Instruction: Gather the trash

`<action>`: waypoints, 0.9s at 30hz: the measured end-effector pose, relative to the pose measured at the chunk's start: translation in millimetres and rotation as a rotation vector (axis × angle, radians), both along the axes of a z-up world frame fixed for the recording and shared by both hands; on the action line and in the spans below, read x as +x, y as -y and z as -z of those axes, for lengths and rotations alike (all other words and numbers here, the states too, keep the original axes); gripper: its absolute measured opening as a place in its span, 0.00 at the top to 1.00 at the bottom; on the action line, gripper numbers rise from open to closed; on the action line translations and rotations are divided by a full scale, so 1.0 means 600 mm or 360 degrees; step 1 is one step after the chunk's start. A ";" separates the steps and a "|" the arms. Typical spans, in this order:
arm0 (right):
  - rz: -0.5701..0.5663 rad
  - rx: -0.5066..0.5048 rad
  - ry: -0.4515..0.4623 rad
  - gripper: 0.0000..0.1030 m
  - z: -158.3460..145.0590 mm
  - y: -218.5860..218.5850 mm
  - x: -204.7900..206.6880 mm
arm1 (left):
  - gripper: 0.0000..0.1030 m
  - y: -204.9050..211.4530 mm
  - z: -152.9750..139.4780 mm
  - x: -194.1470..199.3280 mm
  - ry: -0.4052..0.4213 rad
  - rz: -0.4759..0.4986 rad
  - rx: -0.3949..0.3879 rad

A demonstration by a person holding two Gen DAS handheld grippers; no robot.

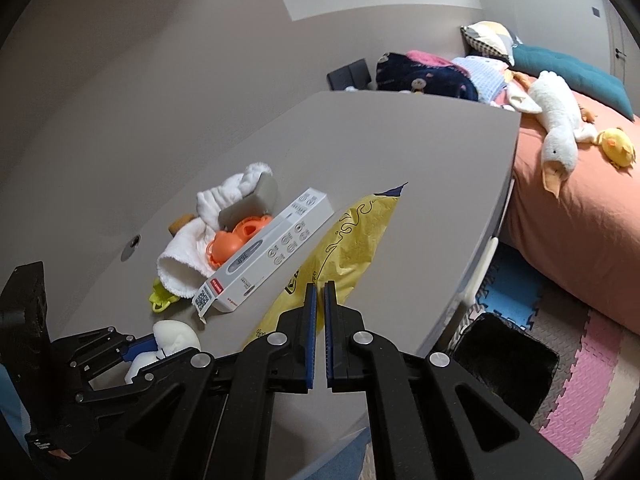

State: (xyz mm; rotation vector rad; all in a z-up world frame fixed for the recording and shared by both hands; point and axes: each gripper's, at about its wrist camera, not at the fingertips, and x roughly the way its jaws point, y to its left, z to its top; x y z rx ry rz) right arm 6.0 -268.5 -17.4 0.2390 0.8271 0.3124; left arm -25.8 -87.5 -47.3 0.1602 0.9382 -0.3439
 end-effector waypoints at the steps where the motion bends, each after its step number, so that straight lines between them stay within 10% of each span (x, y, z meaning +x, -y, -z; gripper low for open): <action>1: 0.0010 0.0008 0.0008 0.96 -0.004 0.008 -0.003 | 0.75 0.005 -0.004 0.000 0.0003 0.0005 -0.0001; 27: 0.0331 0.0050 0.0136 0.96 -0.056 0.187 -0.050 | 0.75 0.175 -0.050 0.021 0.0010 0.0232 -0.0142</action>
